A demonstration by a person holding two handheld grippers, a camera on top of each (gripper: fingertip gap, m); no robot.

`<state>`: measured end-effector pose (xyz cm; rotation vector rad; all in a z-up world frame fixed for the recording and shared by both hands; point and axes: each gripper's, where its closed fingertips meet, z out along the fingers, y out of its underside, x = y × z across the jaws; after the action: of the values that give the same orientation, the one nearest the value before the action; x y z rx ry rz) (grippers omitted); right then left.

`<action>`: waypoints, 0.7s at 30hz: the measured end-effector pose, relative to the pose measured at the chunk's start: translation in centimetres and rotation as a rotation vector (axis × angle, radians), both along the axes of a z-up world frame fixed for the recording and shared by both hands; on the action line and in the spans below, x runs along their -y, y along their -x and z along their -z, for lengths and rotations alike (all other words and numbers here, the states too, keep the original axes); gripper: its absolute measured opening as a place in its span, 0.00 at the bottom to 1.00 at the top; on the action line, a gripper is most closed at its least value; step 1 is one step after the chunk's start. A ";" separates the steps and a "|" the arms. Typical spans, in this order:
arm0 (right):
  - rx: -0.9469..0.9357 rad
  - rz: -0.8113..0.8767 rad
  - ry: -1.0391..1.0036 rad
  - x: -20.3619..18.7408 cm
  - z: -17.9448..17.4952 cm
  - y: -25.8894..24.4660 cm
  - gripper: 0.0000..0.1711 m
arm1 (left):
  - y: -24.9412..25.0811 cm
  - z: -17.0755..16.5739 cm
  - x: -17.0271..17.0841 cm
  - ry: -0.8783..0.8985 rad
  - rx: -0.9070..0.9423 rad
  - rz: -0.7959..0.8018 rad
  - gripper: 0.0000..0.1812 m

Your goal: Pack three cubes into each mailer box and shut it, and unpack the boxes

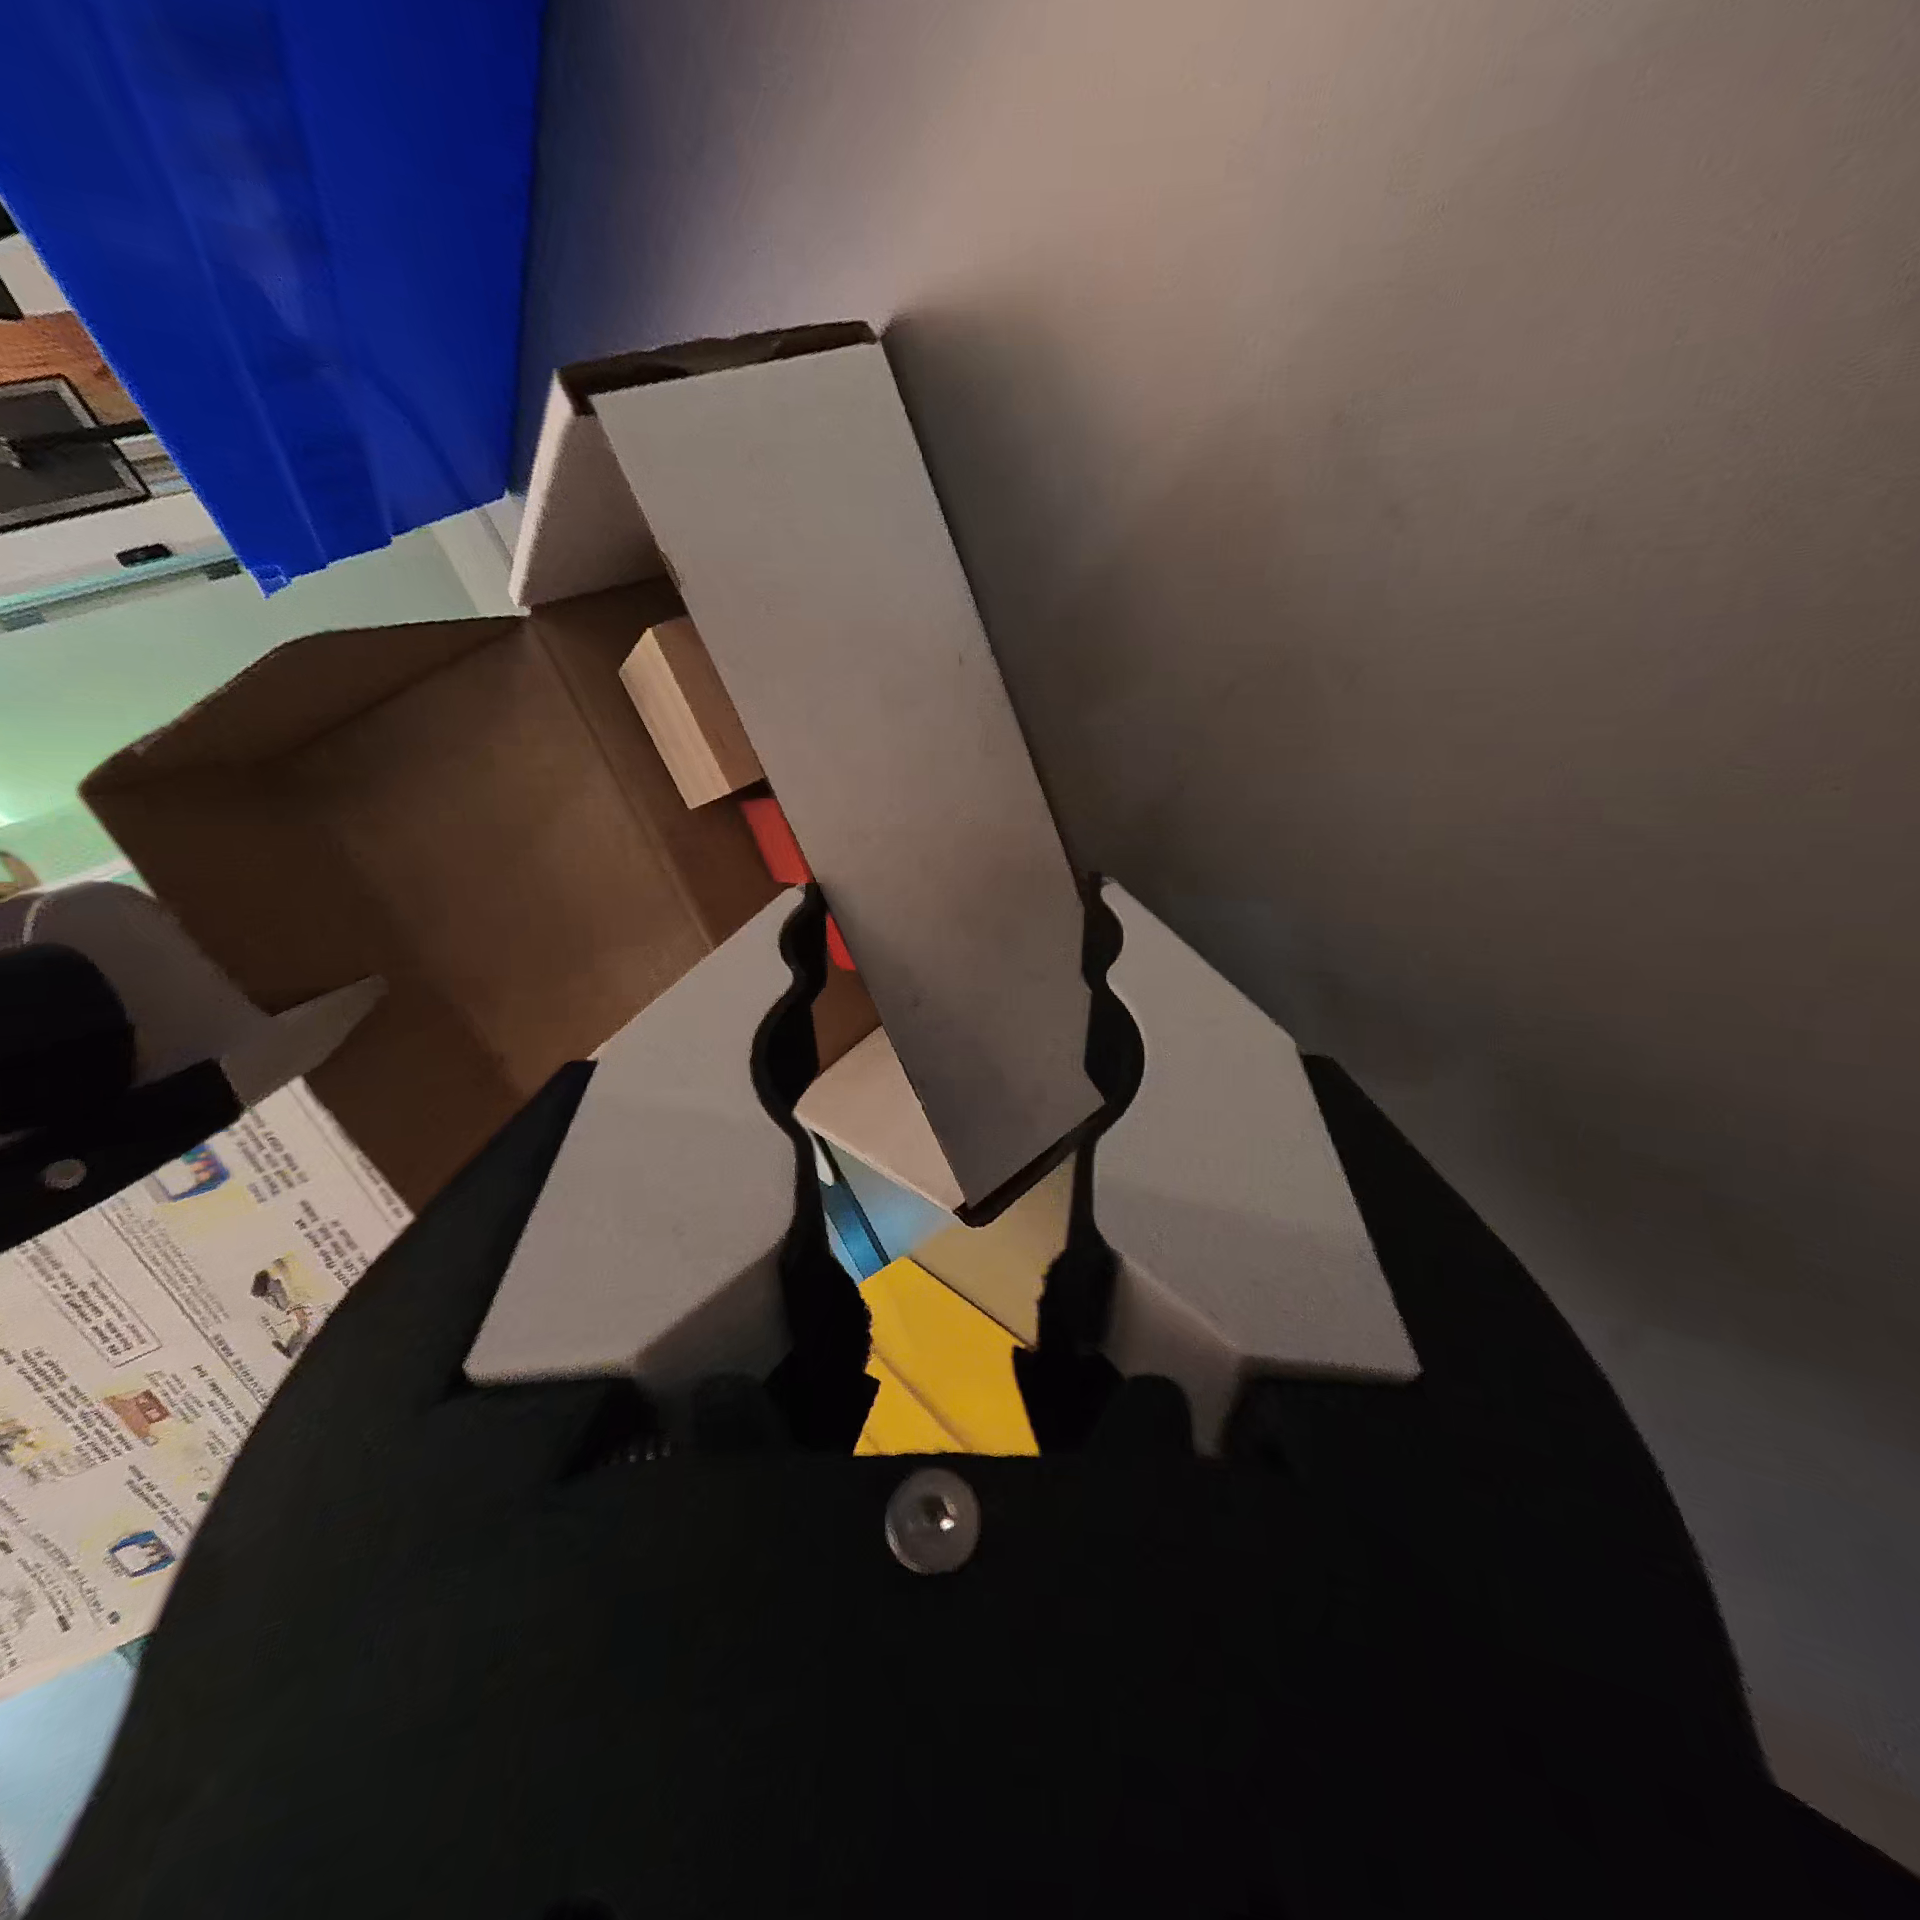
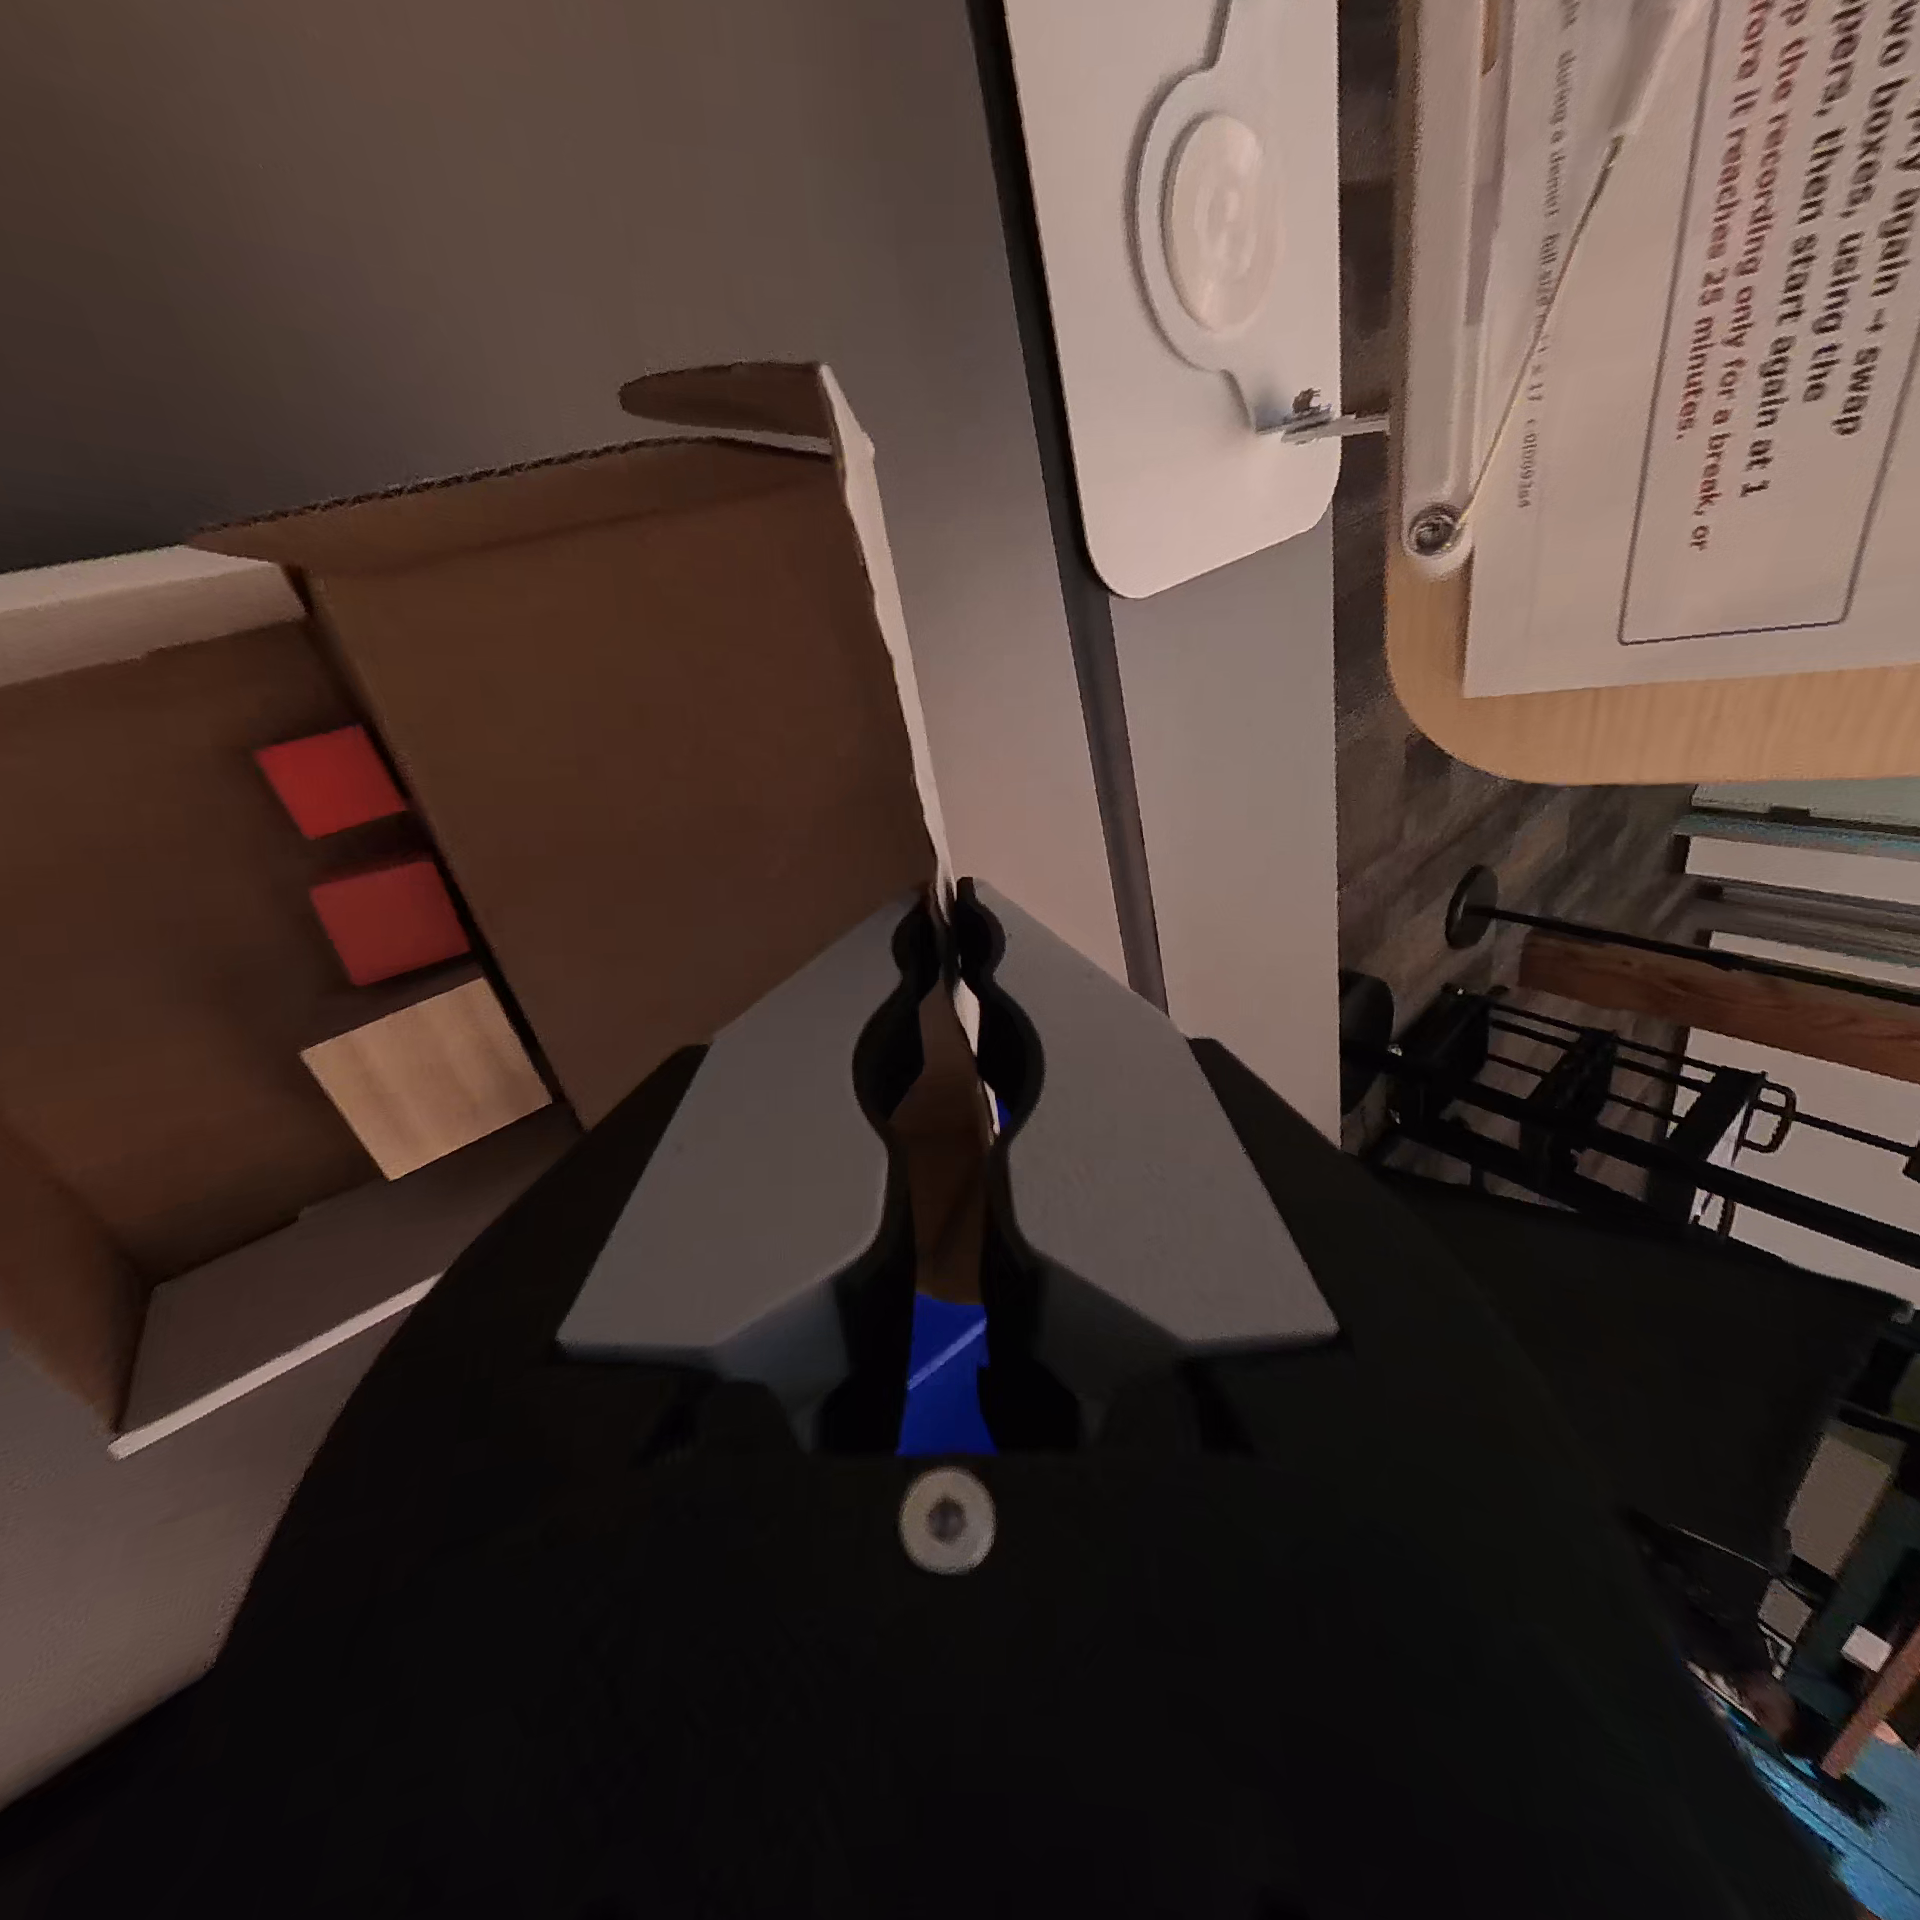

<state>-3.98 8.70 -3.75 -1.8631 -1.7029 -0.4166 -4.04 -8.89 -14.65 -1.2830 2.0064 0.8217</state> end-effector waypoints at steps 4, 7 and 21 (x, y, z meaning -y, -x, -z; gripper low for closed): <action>0.034 -0.004 0.024 -1.3 2.0 0.4 0.01 | 0.0 0.1 0.0 0.003 -0.003 0.001 0.27; 0.025 -0.005 0.066 -2.0 3.5 1.0 0.01 | -0.1 0.2 0.0 -0.002 -0.009 0.003 0.29; 0.032 0.045 0.189 -3.4 8.5 0.5 0.06 | 0.5 0.0 -0.1 0.001 -0.022 -0.011 0.26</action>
<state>-4.46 12.06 -12.28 -2.0416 -1.7774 -0.3143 -4.55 -8.78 -14.61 -1.2918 2.0192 0.8431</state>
